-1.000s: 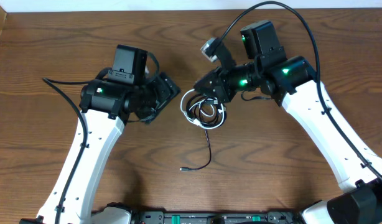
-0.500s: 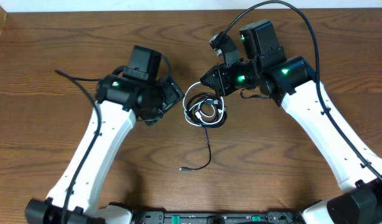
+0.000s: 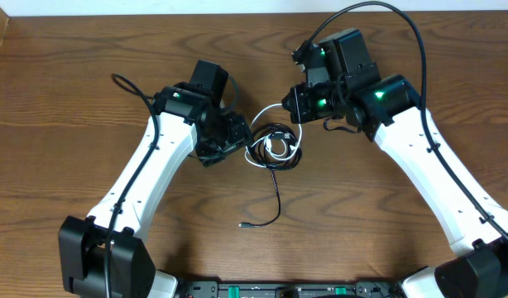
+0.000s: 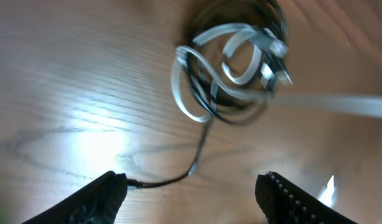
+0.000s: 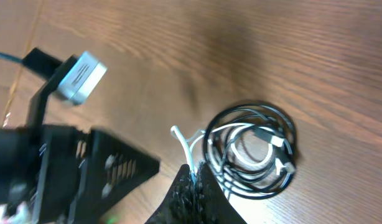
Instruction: Untangle cables
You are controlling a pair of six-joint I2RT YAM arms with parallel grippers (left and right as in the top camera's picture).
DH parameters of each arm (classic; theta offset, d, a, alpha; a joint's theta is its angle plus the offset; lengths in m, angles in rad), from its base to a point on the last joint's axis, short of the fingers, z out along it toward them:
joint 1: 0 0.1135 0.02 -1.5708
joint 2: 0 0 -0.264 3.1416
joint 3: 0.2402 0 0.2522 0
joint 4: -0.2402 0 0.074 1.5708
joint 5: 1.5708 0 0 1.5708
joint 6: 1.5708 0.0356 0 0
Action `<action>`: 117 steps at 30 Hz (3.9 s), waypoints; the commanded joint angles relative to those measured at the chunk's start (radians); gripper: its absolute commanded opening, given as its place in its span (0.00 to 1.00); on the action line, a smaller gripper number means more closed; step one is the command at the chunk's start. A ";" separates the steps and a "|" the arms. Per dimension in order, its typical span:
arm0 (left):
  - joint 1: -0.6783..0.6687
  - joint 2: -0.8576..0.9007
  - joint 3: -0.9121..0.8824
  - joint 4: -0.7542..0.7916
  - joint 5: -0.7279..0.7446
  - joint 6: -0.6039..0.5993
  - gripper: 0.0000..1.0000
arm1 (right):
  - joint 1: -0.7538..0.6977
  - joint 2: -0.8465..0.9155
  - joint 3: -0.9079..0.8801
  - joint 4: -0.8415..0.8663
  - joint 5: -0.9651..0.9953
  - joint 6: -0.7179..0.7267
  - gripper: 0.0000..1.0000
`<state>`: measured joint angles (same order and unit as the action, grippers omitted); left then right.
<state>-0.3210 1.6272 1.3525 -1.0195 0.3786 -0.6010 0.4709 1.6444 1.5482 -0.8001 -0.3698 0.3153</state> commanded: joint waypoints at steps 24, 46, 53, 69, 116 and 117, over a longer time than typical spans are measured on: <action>0.077 -0.006 0.006 0.193 0.134 -0.601 0.72 | 0.013 -0.016 0.002 -0.003 0.042 0.047 0.01; 0.031 -0.006 0.006 0.231 0.154 -0.976 0.67 | 0.049 -0.016 0.002 0.047 -0.059 0.021 0.01; 0.032 -0.006 0.006 0.233 0.182 -0.977 0.67 | 0.061 -0.016 0.002 0.055 -0.060 -0.005 0.01; 0.089 -0.006 0.006 0.239 0.131 -0.998 0.67 | 0.061 -0.016 0.002 0.047 -0.146 -0.124 0.01; 0.086 -0.005 0.003 0.029 -0.211 -0.071 0.68 | 0.058 0.370 0.001 0.203 0.294 0.051 0.99; 0.086 -0.005 0.003 0.029 -0.212 -0.064 0.68 | 0.056 0.371 0.001 0.202 0.315 0.056 0.99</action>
<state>-0.2363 1.6272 1.3525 -0.9859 0.1806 -0.7723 0.5232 2.0033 1.5486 -0.6010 -0.1230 0.3565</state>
